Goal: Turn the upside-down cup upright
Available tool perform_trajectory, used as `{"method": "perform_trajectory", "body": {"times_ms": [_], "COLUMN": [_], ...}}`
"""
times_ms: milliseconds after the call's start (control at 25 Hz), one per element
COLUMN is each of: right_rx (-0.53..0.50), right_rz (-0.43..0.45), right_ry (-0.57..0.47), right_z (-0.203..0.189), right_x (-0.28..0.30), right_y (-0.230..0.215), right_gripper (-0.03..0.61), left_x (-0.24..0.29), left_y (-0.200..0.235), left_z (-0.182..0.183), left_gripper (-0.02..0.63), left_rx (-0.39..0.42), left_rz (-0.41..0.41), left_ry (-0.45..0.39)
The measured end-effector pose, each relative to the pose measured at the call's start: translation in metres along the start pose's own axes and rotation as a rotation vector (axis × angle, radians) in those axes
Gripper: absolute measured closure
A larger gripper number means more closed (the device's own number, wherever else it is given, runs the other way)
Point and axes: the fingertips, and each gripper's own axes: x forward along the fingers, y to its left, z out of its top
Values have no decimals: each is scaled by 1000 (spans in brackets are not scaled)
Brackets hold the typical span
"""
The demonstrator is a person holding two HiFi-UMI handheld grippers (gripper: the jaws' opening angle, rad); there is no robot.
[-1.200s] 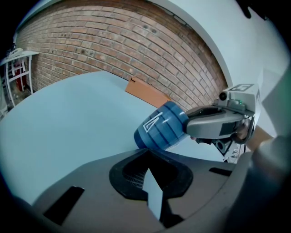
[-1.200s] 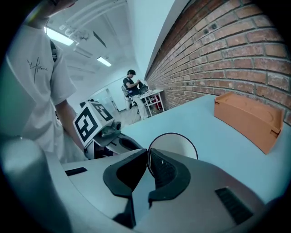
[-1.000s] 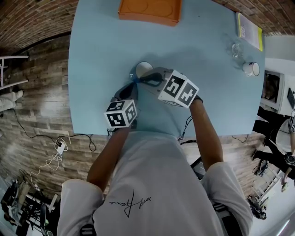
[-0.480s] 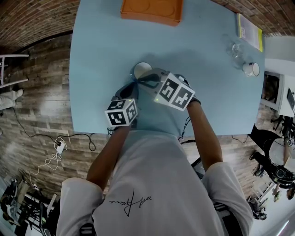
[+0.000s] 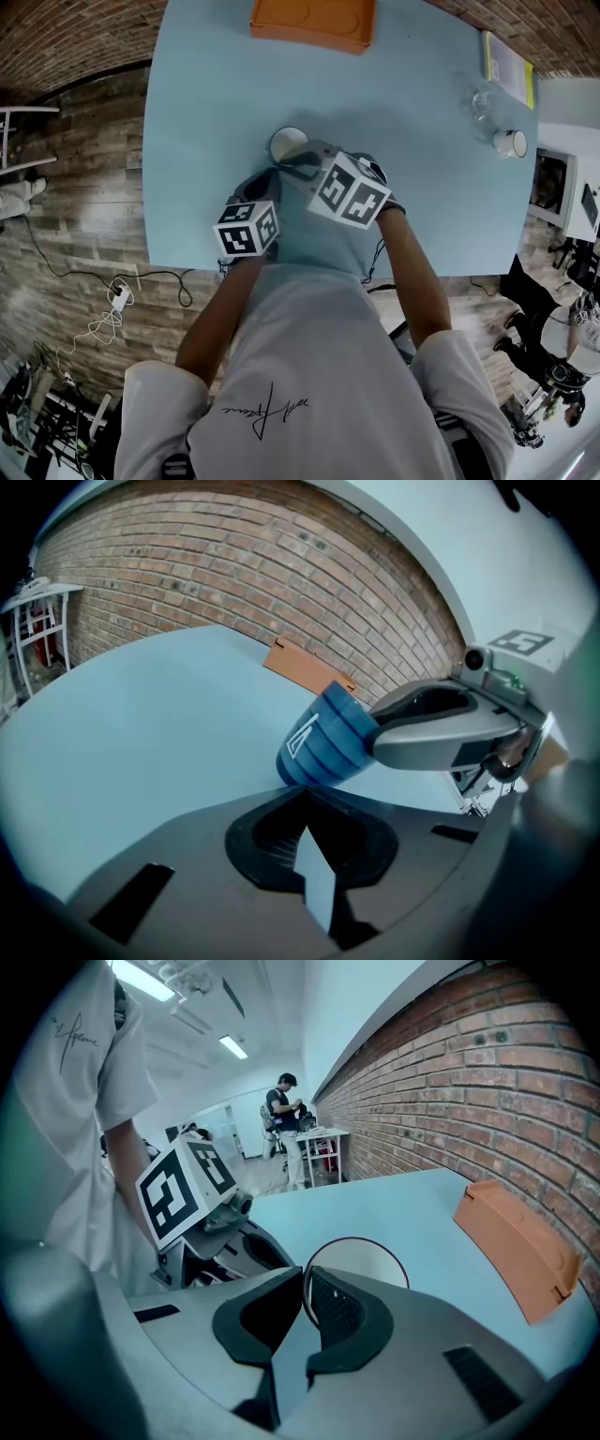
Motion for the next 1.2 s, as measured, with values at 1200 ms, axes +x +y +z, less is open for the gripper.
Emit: {"method": "perform_trajectory", "body": {"times_ms": [1200], "right_rx": [-48], "right_rz": [-16], "right_ry": [-11], "right_z": [17], "right_x": [5], "right_y": [13], "right_gripper": [538], "left_x": [-12], "left_y": [9], "left_z": [-2], "left_gripper": [604], "left_rx": [-7], "left_rz": [2], "left_ry": [-15]}}
